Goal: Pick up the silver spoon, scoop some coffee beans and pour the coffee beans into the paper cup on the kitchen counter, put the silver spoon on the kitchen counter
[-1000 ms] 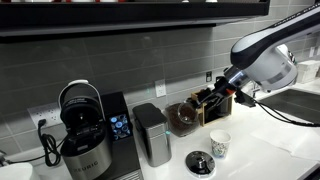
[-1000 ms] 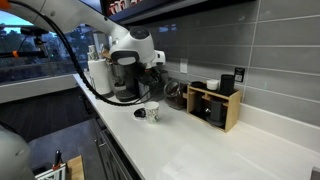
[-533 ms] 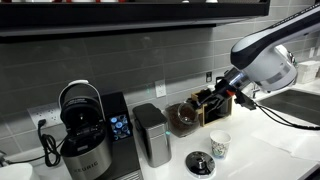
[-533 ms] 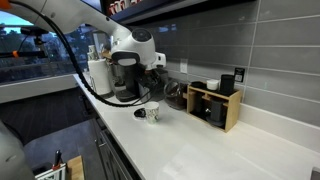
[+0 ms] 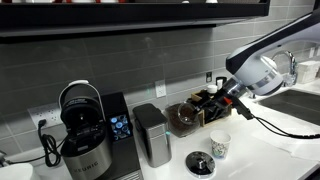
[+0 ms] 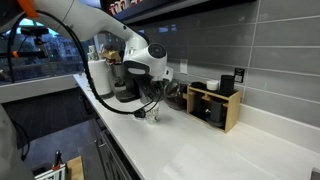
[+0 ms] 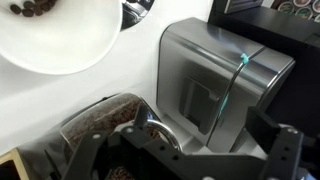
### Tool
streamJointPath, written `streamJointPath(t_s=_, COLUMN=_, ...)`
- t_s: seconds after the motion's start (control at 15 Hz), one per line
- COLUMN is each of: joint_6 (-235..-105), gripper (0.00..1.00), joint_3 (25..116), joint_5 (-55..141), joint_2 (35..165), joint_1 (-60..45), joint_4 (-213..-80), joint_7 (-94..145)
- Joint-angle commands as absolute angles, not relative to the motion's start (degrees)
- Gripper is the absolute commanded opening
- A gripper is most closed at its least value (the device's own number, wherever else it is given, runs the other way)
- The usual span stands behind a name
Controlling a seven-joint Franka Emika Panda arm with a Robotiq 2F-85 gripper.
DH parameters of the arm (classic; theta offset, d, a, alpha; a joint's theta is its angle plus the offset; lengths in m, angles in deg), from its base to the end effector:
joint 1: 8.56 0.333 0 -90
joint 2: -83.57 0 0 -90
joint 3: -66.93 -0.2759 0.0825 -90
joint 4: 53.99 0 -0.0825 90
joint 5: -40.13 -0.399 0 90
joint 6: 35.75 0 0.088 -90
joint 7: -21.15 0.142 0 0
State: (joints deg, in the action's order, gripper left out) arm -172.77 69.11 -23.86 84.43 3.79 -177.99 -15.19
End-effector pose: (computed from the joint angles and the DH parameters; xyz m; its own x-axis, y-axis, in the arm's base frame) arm 0.5732 0.1324 0.3419 0.9361 -0.1059 0.3353 0.1572 -0.7269 -0.6685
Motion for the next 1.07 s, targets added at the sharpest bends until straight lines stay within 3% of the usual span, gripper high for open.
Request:
streamJointPath(t_s=0.0, joint_6=-170.66, gripper=1.00, joint_3=66.39, joint_5=-27.12, joint_2=89.26, joint_1=-0.13, joint_4=-173.79, joint_7=-14.48)
streamJointPath(t_s=0.6, joint_6=-168.39, gripper=1.00, joint_3=64.03, joint_5=-31.03, joint_2=98.61, joint_1=-4.06, joint_4=-167.00, joint_7=-10.65)
streamJointPath(t_s=1.0, joint_6=-167.03, gripper=0.89, joint_3=63.81, joint_5=-32.38, joint_2=101.02, joint_1=-5.39, joint_4=-165.37, joint_7=-8.26)
